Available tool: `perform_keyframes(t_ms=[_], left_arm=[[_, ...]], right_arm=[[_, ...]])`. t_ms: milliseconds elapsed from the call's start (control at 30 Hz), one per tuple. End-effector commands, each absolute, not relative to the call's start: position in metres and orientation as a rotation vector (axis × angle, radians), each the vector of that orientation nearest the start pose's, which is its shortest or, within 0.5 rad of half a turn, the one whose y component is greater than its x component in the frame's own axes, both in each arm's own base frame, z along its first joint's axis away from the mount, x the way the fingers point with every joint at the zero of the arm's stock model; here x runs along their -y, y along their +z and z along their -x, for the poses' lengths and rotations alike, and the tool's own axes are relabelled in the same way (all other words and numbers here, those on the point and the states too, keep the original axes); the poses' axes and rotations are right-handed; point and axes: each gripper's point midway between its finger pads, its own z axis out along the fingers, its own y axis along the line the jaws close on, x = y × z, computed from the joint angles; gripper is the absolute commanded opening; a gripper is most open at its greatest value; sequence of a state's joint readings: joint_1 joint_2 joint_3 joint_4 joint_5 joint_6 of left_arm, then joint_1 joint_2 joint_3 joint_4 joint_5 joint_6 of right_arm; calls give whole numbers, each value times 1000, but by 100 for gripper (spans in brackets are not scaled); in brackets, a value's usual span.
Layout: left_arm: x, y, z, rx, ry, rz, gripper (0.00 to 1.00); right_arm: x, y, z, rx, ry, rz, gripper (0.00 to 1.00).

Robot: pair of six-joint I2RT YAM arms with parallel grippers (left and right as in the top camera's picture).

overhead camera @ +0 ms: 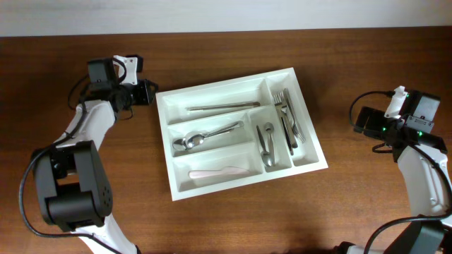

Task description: Pack container

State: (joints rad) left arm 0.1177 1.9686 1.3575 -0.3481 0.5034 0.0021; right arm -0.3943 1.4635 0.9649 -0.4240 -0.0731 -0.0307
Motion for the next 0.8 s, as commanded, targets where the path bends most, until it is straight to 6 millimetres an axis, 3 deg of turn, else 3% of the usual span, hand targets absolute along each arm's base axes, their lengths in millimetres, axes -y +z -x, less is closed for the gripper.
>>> perform_keyframes(t_ms=[0,133,267,467,767], left_arm=[[37,94,-487,-2498,-655,-45,31],[53,82,-463,-2615,-681,-57,42],[51,68,-450,-2711,-561,-58,47],[39,56,-442,-2791,-365,-42,48],[33,52,-435,-2829,-320,-18,48]], right_arm=[[139,119,-361,-2449,-92,-416,99],[139,119,-361,-2449,-92,-416,99],[139,119,-361,-2449,-92,-416,98],[139,119,-361,-2449,-92,-416,99],[139,119,-361,-2449,-92,-416,99]])
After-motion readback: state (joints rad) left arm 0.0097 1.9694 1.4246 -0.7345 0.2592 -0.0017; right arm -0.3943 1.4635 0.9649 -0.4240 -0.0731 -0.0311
